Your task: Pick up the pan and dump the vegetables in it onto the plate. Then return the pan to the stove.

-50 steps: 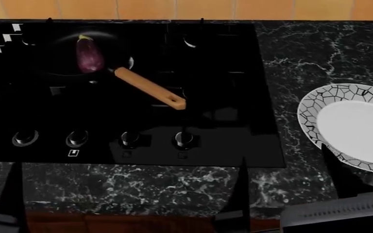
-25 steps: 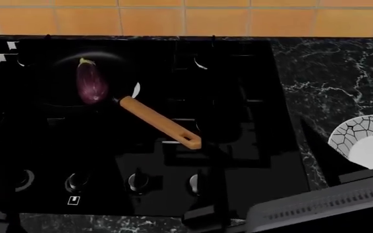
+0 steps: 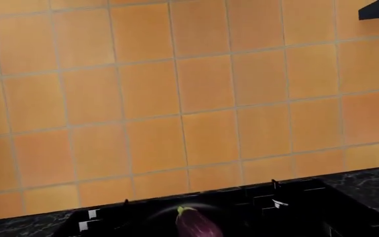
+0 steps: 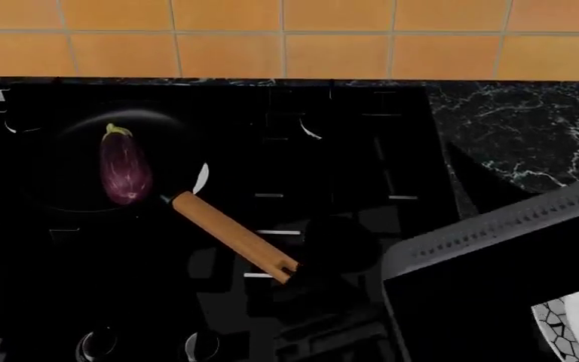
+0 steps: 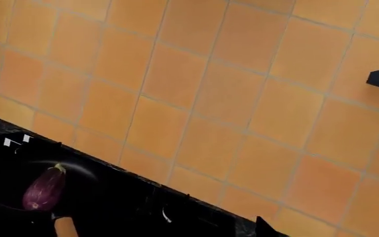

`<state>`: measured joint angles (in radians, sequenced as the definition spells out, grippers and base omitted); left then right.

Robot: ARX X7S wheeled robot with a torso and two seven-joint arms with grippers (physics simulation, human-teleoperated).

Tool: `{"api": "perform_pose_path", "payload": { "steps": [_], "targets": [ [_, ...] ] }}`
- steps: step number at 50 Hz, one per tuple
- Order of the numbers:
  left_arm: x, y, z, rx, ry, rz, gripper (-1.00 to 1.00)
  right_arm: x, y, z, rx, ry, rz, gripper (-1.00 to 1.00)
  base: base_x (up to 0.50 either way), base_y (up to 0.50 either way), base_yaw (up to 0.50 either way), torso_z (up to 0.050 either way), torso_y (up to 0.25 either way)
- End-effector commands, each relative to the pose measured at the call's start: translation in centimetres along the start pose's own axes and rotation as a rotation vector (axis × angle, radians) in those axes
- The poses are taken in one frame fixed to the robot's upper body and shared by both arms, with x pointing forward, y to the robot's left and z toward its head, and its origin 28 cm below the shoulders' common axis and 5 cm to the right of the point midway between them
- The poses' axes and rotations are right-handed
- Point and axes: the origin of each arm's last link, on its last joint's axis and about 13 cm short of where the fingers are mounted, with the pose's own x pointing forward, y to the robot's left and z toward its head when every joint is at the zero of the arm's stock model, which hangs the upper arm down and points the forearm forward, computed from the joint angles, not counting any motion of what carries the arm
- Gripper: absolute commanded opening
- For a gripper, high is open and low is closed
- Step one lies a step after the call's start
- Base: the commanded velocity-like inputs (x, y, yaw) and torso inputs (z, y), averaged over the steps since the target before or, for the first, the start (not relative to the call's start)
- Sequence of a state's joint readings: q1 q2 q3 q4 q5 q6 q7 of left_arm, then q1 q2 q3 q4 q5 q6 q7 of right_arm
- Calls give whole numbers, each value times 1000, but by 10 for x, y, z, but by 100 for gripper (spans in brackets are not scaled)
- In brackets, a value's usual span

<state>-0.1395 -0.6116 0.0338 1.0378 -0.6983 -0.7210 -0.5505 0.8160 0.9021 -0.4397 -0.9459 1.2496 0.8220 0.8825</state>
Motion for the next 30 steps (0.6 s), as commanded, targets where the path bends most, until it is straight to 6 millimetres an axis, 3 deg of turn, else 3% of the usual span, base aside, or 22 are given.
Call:
{"api": "perform_pose_path", "payload": {
  "steps": [1,9,18,30],
  "targets": [
    [-4,-1,0,-23,17,-1,100,27,-11,29,16,89,177,100,0,0,0,0,0],
    [-5,0,-3,-22,21,6,100,51,5,25,74,186,339,100,0,0,0,0,0],
    [-7,0,0,-26,16,16,100,46,16,28,157,175,483,100,0,0,0,0,0],
    [-7,-2,2,-36,18,-3,100,55,20,19,138,231,521,100,0,0,0,0,0]
  ]
}}
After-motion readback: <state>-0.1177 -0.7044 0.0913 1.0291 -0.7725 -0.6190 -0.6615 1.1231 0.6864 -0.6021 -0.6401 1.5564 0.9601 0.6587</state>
